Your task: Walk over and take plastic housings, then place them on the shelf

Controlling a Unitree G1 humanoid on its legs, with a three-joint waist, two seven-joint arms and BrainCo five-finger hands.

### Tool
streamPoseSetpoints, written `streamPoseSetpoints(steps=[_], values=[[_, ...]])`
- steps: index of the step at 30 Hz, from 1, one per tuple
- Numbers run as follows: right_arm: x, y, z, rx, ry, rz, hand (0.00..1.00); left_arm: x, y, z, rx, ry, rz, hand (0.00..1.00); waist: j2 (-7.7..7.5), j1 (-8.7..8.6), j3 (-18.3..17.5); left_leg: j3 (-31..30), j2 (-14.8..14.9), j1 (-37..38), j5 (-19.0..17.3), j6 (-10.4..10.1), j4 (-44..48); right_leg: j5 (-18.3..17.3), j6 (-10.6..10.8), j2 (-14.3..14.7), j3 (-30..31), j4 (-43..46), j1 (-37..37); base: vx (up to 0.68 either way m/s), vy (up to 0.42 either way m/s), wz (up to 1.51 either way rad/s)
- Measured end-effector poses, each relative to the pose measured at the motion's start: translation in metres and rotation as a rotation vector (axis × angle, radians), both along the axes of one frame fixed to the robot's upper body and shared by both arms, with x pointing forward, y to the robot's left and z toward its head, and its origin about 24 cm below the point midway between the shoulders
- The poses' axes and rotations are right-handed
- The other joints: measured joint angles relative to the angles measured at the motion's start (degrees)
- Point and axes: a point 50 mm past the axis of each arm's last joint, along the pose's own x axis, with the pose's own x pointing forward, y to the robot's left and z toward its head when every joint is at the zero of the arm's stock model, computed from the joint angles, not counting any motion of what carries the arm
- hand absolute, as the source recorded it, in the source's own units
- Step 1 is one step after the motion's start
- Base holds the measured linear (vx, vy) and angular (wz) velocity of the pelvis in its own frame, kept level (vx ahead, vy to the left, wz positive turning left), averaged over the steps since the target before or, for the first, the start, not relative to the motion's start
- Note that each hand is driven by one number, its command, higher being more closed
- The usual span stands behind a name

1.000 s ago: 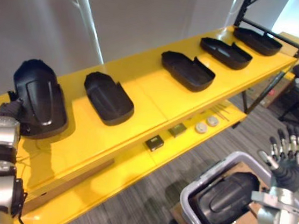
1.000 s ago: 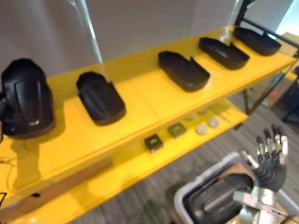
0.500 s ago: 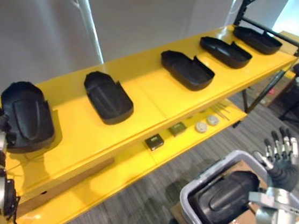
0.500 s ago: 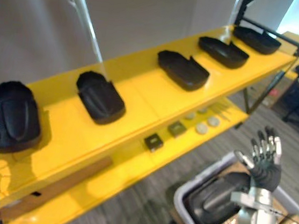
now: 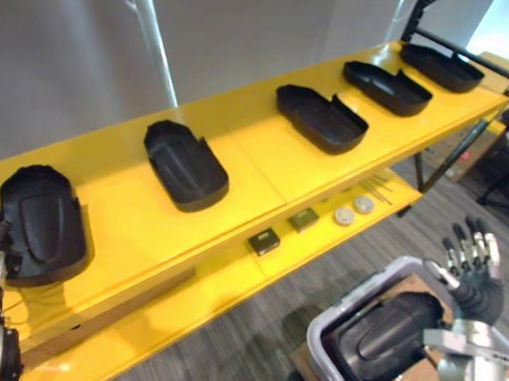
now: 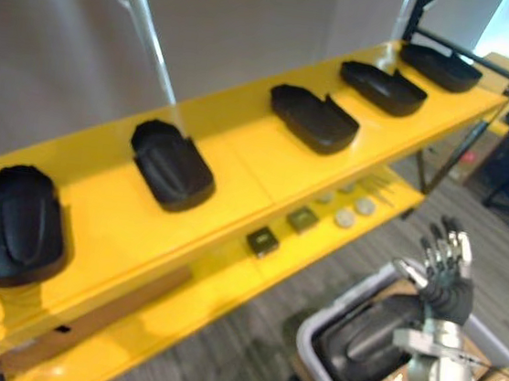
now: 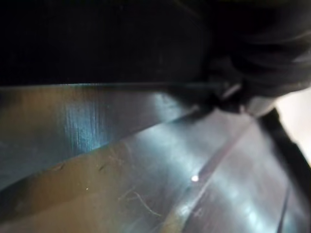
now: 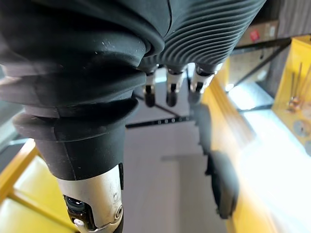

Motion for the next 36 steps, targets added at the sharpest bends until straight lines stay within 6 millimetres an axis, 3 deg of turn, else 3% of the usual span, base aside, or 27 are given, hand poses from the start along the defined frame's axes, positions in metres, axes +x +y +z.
streamPoseSetpoints(steps=[6,15,32,33,36], values=[[0.0,-0.002,0.002,-0.021,0.0,0.015,0.0,0.007,-0.014,-0.013,-0.076,-0.065,-0.011,1.0,0.51,-0.36,0.3,0.1,0.0,0.1,0.0,0.0,0.1,0.0,0.0,0.0,0.2,0.2,-0.1,0.0,0.0,0.0],[-0.001,-0.007,0.006,-0.049,-0.003,0.009,0.0,0.005,-0.017,-0.021,-0.08,-0.091,0.066,1.0,1.02,-2.01,0.8,1.7,0.0,1.1,-0.2,-0.1,-0.1,0.0,0.1,0.3,1.6,0.3,-0.2,0.0,-0.001,-0.08],[-0.001,-0.009,0.01,-0.09,0.0,0.046,0.0,0.005,-0.014,-0.017,-0.014,-0.101,0.148,1.0,1.93,-3.3,2.8,2.8,0.0,0.8,-0.7,-0.2,0.7,0.0,0.1,0.5,3.0,1.1,-1.2,0.0,-0.005,-0.03],[-0.001,-0.009,0.01,-0.092,0.0,0.047,0.0,0.006,-0.014,-0.017,-0.016,-0.102,0.147,0.0,2.04,-3.25,3.2,2.9,0.0,0.8,-0.9,-0.1,0.9,0.0,0.1,0.4,3.1,1.1,-1.3,-0.01,-0.002,-0.03],[-0.001,-0.009,0.01,-0.094,0.002,0.048,0.0,0.008,-0.014,-0.013,-0.015,-0.11,0.144,0.0,2.15,-3.26,3.3,2.9,-0.1,-0.1,-0.9,0.0,1.1,0.1,0.2,0.2,3.2,1.4,-2.4,0.0,0.0,0.0]])
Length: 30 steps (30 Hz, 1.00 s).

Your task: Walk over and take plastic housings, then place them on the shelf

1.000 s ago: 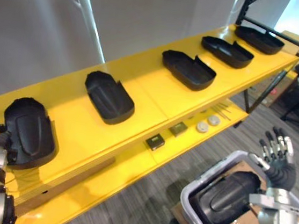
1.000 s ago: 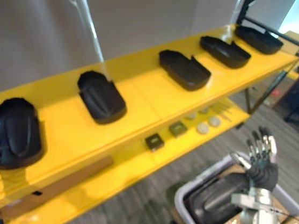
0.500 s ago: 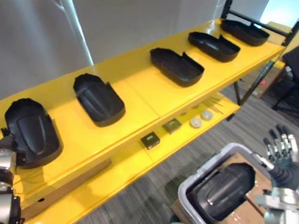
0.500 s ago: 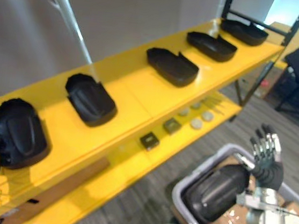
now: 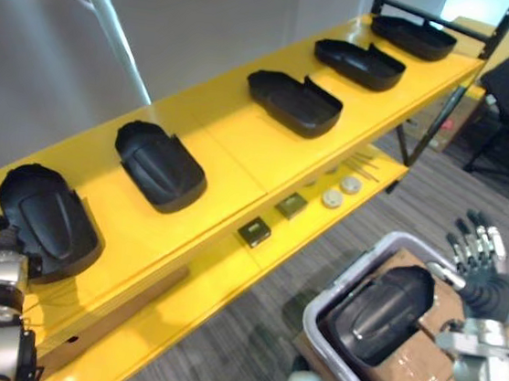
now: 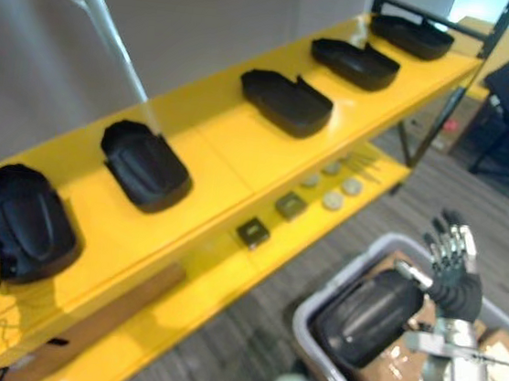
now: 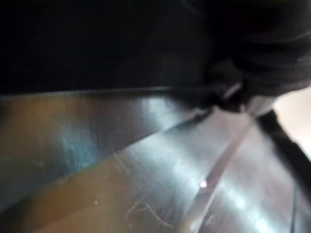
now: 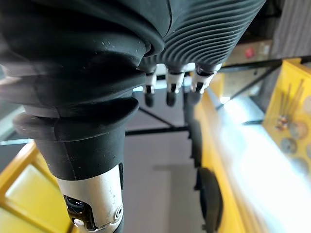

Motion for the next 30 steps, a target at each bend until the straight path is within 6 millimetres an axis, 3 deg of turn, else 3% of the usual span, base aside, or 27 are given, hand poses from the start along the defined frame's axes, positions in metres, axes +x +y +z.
streamPoseSetpoints(steps=[10,17,23,25,30], values=[[0.001,0.0,-0.001,0.001,0.009,0.003,0.0,0.002,0.0,0.004,0.012,0.0,0.015,0.0,-0.04,-0.01,0.0,0.0,0.2,-0.9,-1.1,0.2,2.1,-0.1,0.0,-0.2,0.0,0.2,0.0,0.0,0.0,0.0],[0.001,0.001,-0.002,0.004,0.018,0.004,0.0,-0.006,0.012,0.017,0.148,-0.008,0.161,0.0,-0.04,-0.04,0.0,0.0,0.2,-0.9,-1.1,0.2,2.2,0.0,0.0,-0.1,0.1,0.3,0.0,0.0,0.0,0.0],[0.004,0.013,-0.007,0.017,0.022,0.058,0.0,-0.002,0.031,0.077,0.337,-0.269,0.295,0.0,-0.05,0.36,0.0,-0.4,0.3,-0.9,-1.1,0.2,2.1,0.0,0.1,-0.2,-0.3,-0.1,0.3,0.0,-0.002,0.02],[0.005,0.021,-0.009,0.031,0.005,0.084,0.0,0.011,0.026,0.104,0.368,-0.433,0.275,0.0,-0.04,1.17,0.0,-0.7,0.3,-0.9,-1.1,0.2,2.0,0.1,0.2,-0.3,-0.5,-0.4,0.5,0.0,-0.007,0.05],[0.006,0.033,-0.01,0.05,-0.034,0.131,0.0,0.029,0.01,0.145,0.425,-0.701,0.177,0.0,-0.03,1.73,-0.4,-1.9,0.3,-0.8,-1.1,0.2,1.7,0.3,0.5,-0.4,-2.3,-2.1,2.3,0.03,0.001,0.14]])
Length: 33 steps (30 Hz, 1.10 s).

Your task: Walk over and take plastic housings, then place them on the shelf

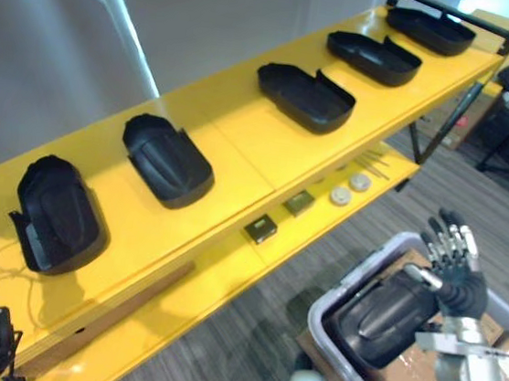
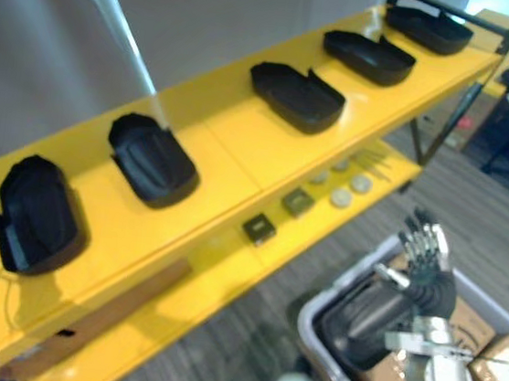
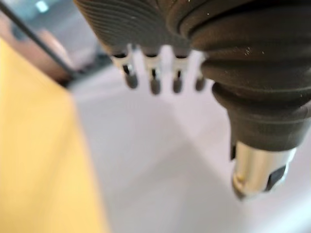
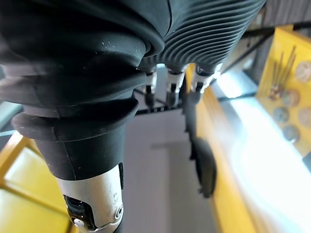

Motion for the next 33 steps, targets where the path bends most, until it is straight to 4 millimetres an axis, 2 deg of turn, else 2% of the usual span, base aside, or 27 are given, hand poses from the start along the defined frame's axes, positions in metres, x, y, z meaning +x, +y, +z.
streamPoseSetpoints(steps=[3,4,5,6,8,11,13,16,18,23,27,29,33], values=[[0.003,0.011,0.0,0.036,-0.038,0.017,0.0,0.001,-0.029,0.049,0.158,-0.265,-0.144,0.0,-0.13,1.64,-0.3,-2.2,0.0,0.3,0.0,0.0,-0.3,0.1,0.2,0.0,-2.1,-1.6,2.2,0.06,-0.009,0.31],[0.003,0.012,0.0,0.046,-0.044,0.011,0.0,-0.004,-0.035,0.057,0.191,-0.325,-0.171,0.0,-0.07,2.13,-0.9,-2.4,0.1,0.5,0.0,0.0,-0.4,0.1,0.2,0.0,-2.4,-1.9,2.3,0.11,-0.007,0.26],[0.007,0.015,0.003,0.065,-0.062,0.003,0.0,-0.017,-0.05,0.07,0.256,-0.461,-0.225,0.0,0.16,3.03,-1.9,-2.9,0.1,1.0,0.0,0.0,-0.8,0.2,0.2,0.0,-3.3,-2.7,3.6,0.11,-0.002,0.21],[0.008,0.016,0.004,0.071,-0.07,0.002,0.0,-0.022,-0.056,0.07,0.267,-0.503,-0.244,0.0,0.33,3.51,-2.4,-3.0,0.2,1.3,0.0,0.0,-1.0,0.2,0.2,0.0,-3.6,-3.0,4.3,0.12,-0.003,0.37],[0.01,0.022,0.007,0.1,-0.099,-0.014,0.0,-0.042,-0.08,0.052,0.267,-0.618,-0.308,0.0,0.95,4.93,-5.7,-5.5,0.3,1.5,0.0,0.0,-1.3,0.2,0.2,-0.2,-6.5,-4.5,6.7,0.09,-0.004,0.48],[0.013,0.03,0.013,0.128,-0.13,-0.027,0.0,-0.067,-0.103,0.02,0.223,-0.654,-0.347,0.0,1.15,6.66,-6.8,-7.4,0.2,2.3,0.0,0.0,-2.0,0.2,0.2,-0.2,-8.5,-4.8,8.2,0.05,0.001,0.42],[0.016,0.035,0.015,0.145,-0.147,-0.052,0.0,-0.09,-0.118,-0.009,0.174,-0.636,-0.33,0.0,0.2,8.95,-6.9,-9.1,0.1,2.0,0.2,0.1,-1.9,0.2,0.2,-0.5,-10.7,-5.7,9.7,0.0,-0.017,0.42],[0.018,0.04,0.014,0.199,-0.15,-0.099,0.0,-0.116,-0.13,-0.034,0.127,-0.593,-0.284,0.0,-1.27,10.65,-7.0,-11.1,-0.5,1.9,0.6,0.3,-1.9,0.2,0.2,-1.1,-12.6,-6.5,11.2,-0.07,-0.013,0.32],[0.02,0.046,0.012,0.237,-0.143,-0.1,0.0,-0.129,-0.138,-0.041,0.101,-0.593,-0.29,0.0,-1.96,11.4,-6.9,-11.1,-0.8,1.7,0.8,0.4,-2.0,0.2,0.3,-1.4,-12.6,-6.8,11.4,-0.09,0.001,0.07],[0.022,0.053,0.001,0.279,-0.083,-0.098,0.0,-0.133,-0.166,-0.051,0.081,-0.521,-0.416,0.0,-3.04,11.66,-6.1,-11.2,-1.8,0.9,1.8,1.0,-3.3,0.6,0.9,-2.0,-12.8,-7.5,10.8,-0.08,0.006,0.02],[0.024,0.052,-0.009,0.282,-0.039,-0.106,0.0,-0.13,-0.177,-0.053,0.12,-0.477,-0.451,0.0,-4.06,11.75,-5.5,-11.0,-1.8,0.9,2.8,0.5,-4.4,0.9,1.1,-1.7,-12.7,-7.4,9.9,0.0,0.0,0.0],[0.024,0.051,-0.014,0.288,-0.018,-0.109,0.0,-0.128,-0.186,-0.055,0.092,-0.494,-0.506,0.0,-4.75,11.81,-5.1,-10.9,-1.8,1.0,2.9,0.5,-4.8,0.9,1.1,-1.7,-12.7,-7.5,9.9,0.0,0.0,0.0],[0.021,0.049,-0.016,0.305,-0.031,-0.117,0.0,-0.126,-0.191,-0.055,0.076,-0.536,-0.514,0.0,-5.81,11.76,-4.5,-10.8,-1.9,1.0,2.9,0.5,-4.9,1.0,1.2,-1.8,-12.6,-7.5,9.8,0.04,0.009,0.0]])
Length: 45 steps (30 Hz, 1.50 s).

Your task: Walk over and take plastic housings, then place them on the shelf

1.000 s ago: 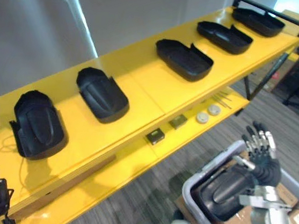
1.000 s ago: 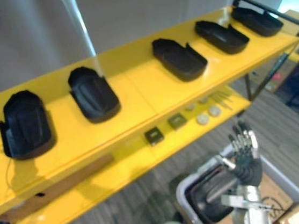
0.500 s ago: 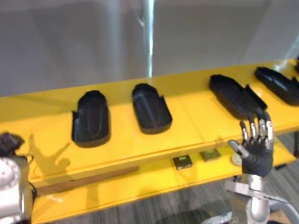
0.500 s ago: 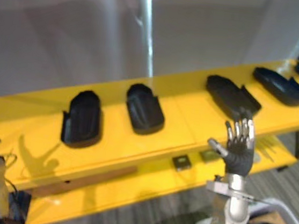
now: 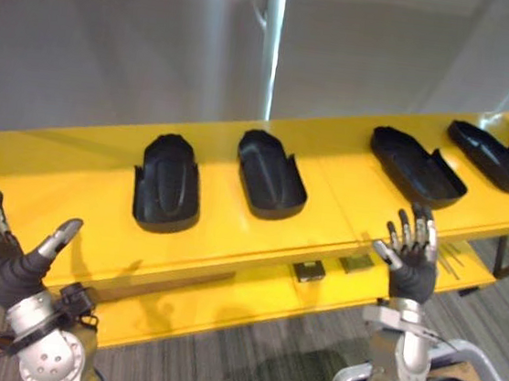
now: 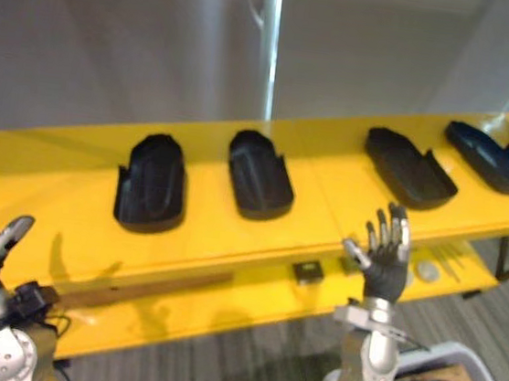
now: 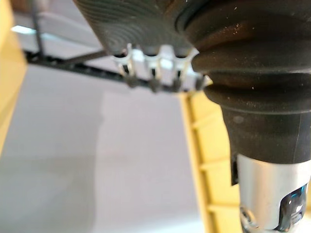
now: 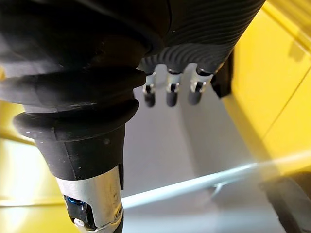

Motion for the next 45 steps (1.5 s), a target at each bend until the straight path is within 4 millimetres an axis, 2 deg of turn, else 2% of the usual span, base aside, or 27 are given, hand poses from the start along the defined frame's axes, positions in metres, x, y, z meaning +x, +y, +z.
streamPoseSetpoints(steps=[5,10,15,17,18,20,23,29,35,39,42,45], values=[[-0.002,0.002,0.0,0.001,-0.018,0.015,0.0,0.0,0.002,0.0,-0.031,-0.02,0.046,0.0,-0.2,-0.07,0.1,0.1,0.1,0.1,-0.3,0.2,0.0,0.4,-0.1,-0.1,0.0,0.0,0.0,0.01,0.003,0.0],[-0.004,0.013,-0.003,0.011,-0.015,0.039,0.0,0.006,0.0,-0.006,-0.065,-0.002,0.026,0.0,0.03,-0.24,0.4,0.3,0.4,-0.1,-1.0,0.3,1.1,0.4,-0.2,-0.1,0.3,1.0,-0.3,-0.01,-0.002,-0.01],[-0.01,0.013,-0.001,0.04,-0.016,-0.018,0.0,0.011,-0.001,-0.006,-0.109,-0.026,0.057,0.0,1.07,-1.38,2.4,-0.1,0.8,-0.7,-1.5,0.2,2.9,-0.9,-1.7,-0.2,0.5,4.1,-1.3,-0.05,-0.003,0.03],[-0.014,0.011,0.004,0.012,-0.034,-0.03,0.0,0.012,0.0,-0.008,-0.136,-0.029,0.086,0.0,1.05,-2.74,3.2,-1.7,0.9,-3.7,-2.0,-0.3,6.1,-3.3,-1.3,-0.5,0.2,5.5,-2.4,-0.04,-0.06,0.27],[-0.014,0.01,0.004,0.009,-0.037,-0.032,0.0,0.012,0.0,-0.008,-0.139,-0.029,0.088,0.0,1.39,-2.73,3.4,-1.8,0.9,-4.0,-2.1,-0.4,6.4,-3.6,-1.0,-0.6,0.2,5.9,-2.7,-0.06,-0.082,0.24],[-0.014,-0.002,0.008,-0.034,-0.044,-0.058,0.0,0.014,0.001,-0.014,-0.157,-0.015,0.101,0.0,3.3,-2.86,4.9,-3.1,1.2,-4.8,-2.2,-0.4,8.4,-6.5,-1.3,-1.0,0.0,11.2,-4.6,-0.07,-0.084,0.17],[-0.015,-0.013,0.01,-0.08,-0.044,-0.073,0.0,0.013,0.001,-0.014,-0.162,-0.025,0.109,0.0,5.02,-2.97,5.3,-3.2,1.2,-4.9,-2.0,-0.5,8.9,-9.2,-1.7,-2.1,0.0,15.7,-6.5,-0.05,-0.06,0.08],[-0.015,-0.018,0.014,-0.098,-0.068,-0.069,0.0,0.014,-0.001,-0.014,-0.169,-0.026,0.105,0.0,6.07,-3.96,4.4,-3.0,1.4,-4.0,-1.6,-0.7,7.9,-11.5,-2.2,-2.2,0.2,18.0,-7.1,-0.02,-0.037,-0.01],[-0.011,-0.012,0.017,-0.07,-0.104,-0.066,0.0,0.015,-0.005,-0.015,-0.191,-0.029,0.097,0.0,5.58,-3.97,3.5,-2.8,1.8,-2.9,-0.5,-0.8,5.0,-8.9,-1.4,-1.3,-0.1,15.0,-5.8,0.03,0.01,-0.01],[-0.004,-0.01,0.023,-0.053,-0.128,-0.078,0.0,0.019,-0.008,-0.014,-0.201,-0.043,0.084,0.0,3.53,-3.73,2.4,-2.9,1.7,-2.5,-0.4,-0.8,4.7,-6.2,-1.1,-0.7,-0.4,10.3,-3.4,0.03,0.04,0.03],[-0.002,-0.01,0.025,-0.037,-0.134,-0.093,0.0,0.023,-0.008,-0.014,-0.207,-0.045,0.068,0.0,2.8,-3.55,2.2,-3.1,1.4,-2.0,-0.4,-0.8,4.5,-5.1,-0.9,-0.5,-0.7,8.1,-1.5,-0.03,0.022,0.04],[0.002,-0.012,0.018,-0.026,-0.1,-0.09,0.0,0.027,-0.01,-0.019,-0.212,-0.017,0.055,0.0,2.63,-3.39,2.1,-3.2,1.3,-1.8,-0.4,-0.7,4.5,-4.3,-0.8,-0.3,-1.0,6.8,-0.5,-0.07,0.011,0.02]])
